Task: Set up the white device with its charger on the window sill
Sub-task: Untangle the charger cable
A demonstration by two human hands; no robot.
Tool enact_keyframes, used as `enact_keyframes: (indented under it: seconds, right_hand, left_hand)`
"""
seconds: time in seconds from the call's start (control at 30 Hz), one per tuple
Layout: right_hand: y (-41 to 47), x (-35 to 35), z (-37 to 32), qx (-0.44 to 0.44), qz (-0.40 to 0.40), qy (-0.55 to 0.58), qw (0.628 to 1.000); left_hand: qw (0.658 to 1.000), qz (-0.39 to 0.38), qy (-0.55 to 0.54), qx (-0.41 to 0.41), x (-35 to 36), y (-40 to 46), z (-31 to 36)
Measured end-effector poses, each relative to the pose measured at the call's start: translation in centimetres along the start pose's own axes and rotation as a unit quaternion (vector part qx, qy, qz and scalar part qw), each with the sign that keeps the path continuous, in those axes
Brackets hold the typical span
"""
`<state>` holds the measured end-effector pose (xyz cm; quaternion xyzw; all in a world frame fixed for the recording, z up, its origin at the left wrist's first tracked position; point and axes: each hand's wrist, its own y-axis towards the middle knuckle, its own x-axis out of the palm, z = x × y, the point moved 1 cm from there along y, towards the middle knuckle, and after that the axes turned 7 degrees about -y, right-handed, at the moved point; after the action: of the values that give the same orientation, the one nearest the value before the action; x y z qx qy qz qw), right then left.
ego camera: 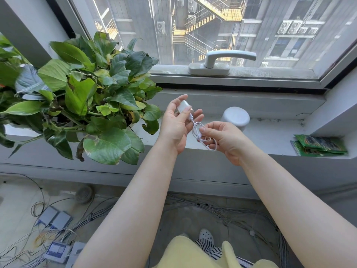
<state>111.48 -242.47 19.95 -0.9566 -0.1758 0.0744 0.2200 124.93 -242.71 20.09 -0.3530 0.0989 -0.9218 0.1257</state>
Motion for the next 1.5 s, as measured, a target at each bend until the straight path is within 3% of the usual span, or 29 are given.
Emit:
enact_keyframes:
  seconds: [0.23,0.47,0.77,0.9,1.2,1.27,1.43,1.5]
  right_hand:
    - [-0.3,-0.1,-0.3,-0.013,0.064,0.038,0.997]
    - [-0.2,-0.5,-0.9,-0.034,0.082,0.071,0.994]
    - [-0.4,-1.2,-0.5,-0.033,0.073,0.101,0.992]
    - [-0.7,-1.6,0.0,-0.044,0.115,0.122,0.985]
    - [-0.4,-1.5,0.0,-0.02,0.121,0.167,0.978]
    - [-0.2,-1.4,0.1,-0.031,0.122,0.144,0.982]
    - [-0.3,-1.9,0.2,-0.077,0.098,-0.097,0.987]
    - [-0.3,-1.9,0.1,-0.087,0.094,-0.121,0.984]
  left_hand:
    - [0.972,-0.076,0.22,0.023,-0.4,-0.6,0.8]
    - [0.954,-0.182,0.237,-0.019,-1.2,-1.0,1.2]
    - [0.954,-0.133,0.265,0.034,-1.0,-1.1,1.3]
    - [0.958,-0.098,0.262,0.062,-0.8,-0.8,1.3]
    - [0.96,-0.104,0.252,0.058,-0.6,-0.6,1.2]
    - [0.96,-0.102,0.253,0.063,-0.7,-0.6,1.1]
    - [0.965,-0.09,0.235,0.072,-1.0,-0.2,1.3]
    - [0.976,-0.092,0.191,0.051,-1.0,0.0,1.5]
